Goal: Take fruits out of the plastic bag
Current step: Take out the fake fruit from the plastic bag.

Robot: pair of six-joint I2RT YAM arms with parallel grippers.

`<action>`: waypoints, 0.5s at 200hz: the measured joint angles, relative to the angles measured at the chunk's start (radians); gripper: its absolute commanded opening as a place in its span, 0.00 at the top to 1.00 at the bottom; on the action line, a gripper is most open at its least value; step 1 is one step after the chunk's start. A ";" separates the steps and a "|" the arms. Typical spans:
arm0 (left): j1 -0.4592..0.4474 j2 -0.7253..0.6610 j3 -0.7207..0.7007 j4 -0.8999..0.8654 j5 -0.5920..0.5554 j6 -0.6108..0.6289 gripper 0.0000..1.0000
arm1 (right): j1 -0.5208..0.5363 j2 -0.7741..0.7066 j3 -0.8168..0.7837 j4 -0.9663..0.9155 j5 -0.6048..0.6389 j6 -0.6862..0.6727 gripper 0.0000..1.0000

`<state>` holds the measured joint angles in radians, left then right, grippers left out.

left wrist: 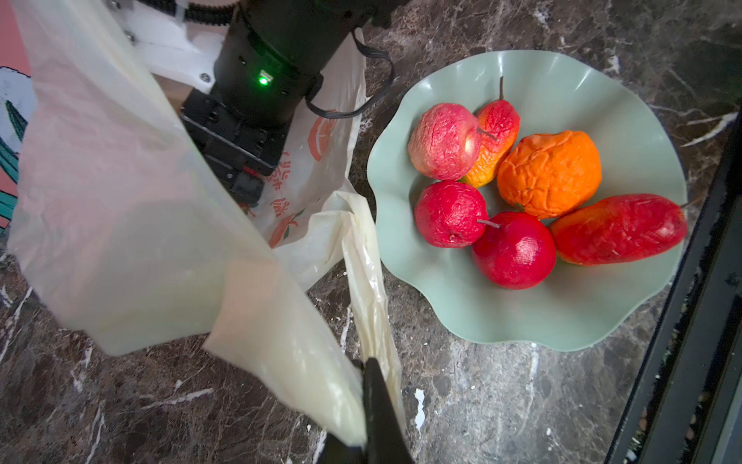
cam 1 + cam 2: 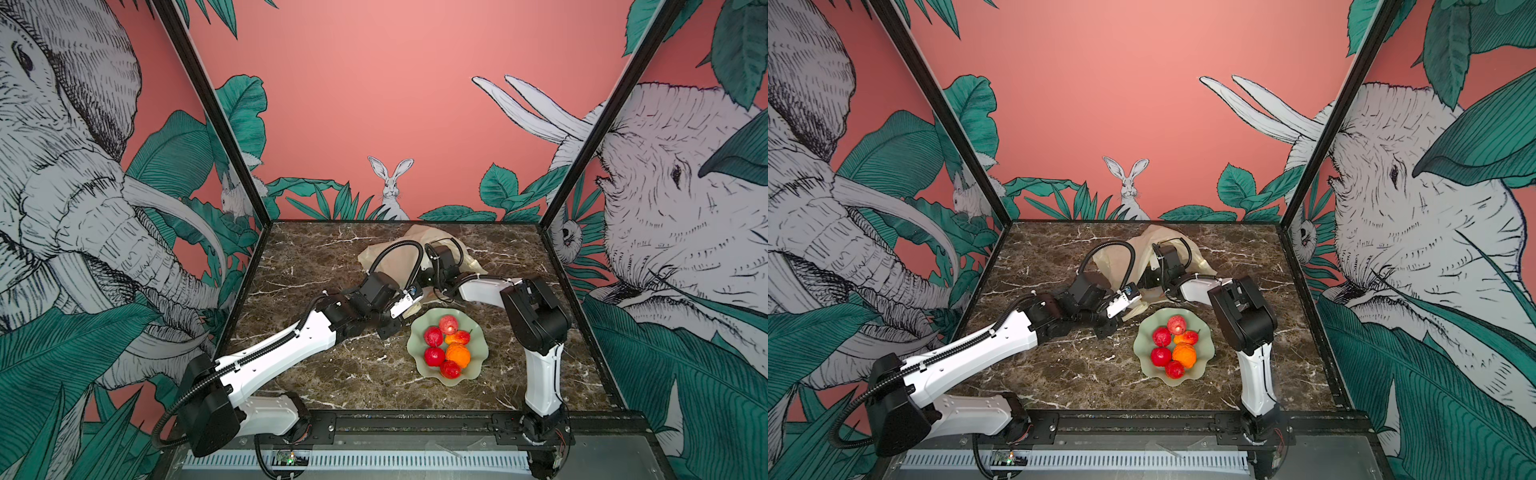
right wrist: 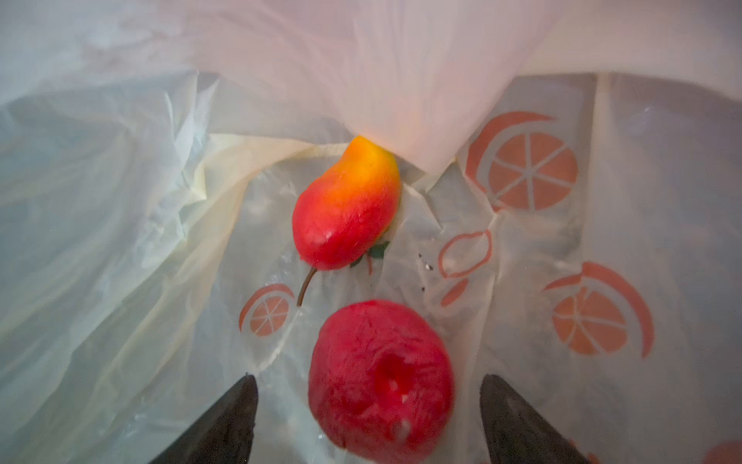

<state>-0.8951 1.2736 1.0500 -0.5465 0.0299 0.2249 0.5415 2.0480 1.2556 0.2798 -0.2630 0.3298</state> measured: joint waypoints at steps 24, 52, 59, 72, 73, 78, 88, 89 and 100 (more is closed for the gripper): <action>0.000 0.003 0.000 0.000 0.011 0.000 1.00 | 0.003 0.035 0.036 0.018 0.014 -0.003 0.22; 0.000 0.003 0.000 0.000 0.014 0.000 1.00 | 0.005 0.079 0.074 0.019 0.005 -0.009 0.31; 0.000 0.003 0.000 0.000 0.014 0.000 1.00 | 0.006 0.087 0.082 0.018 0.000 -0.012 0.33; 0.000 0.003 -0.001 0.000 0.014 0.000 1.00 | 0.008 0.092 0.087 0.017 -0.007 -0.016 0.33; 0.000 0.003 -0.001 0.000 0.014 0.000 1.00 | 0.008 0.092 0.088 0.017 -0.008 -0.016 0.33; 0.000 0.003 -0.002 0.000 0.014 -0.001 1.00 | 0.008 0.092 0.088 0.015 -0.009 -0.016 0.32; 0.000 0.003 -0.008 0.001 0.014 -0.001 1.00 | 0.010 0.092 0.090 0.015 -0.013 -0.020 0.31; 0.000 0.003 -0.008 0.001 0.014 -0.002 1.00 | 0.010 0.092 0.090 0.014 -0.013 -0.020 0.31; 0.000 0.003 -0.015 0.002 0.013 -0.004 1.00 | 0.011 0.092 0.091 0.011 -0.021 -0.023 0.30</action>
<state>-0.8951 1.2762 1.0351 -0.5449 0.0433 0.2207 0.5526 2.1399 1.3468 0.2905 -0.2840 0.3069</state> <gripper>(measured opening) 0.050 0.693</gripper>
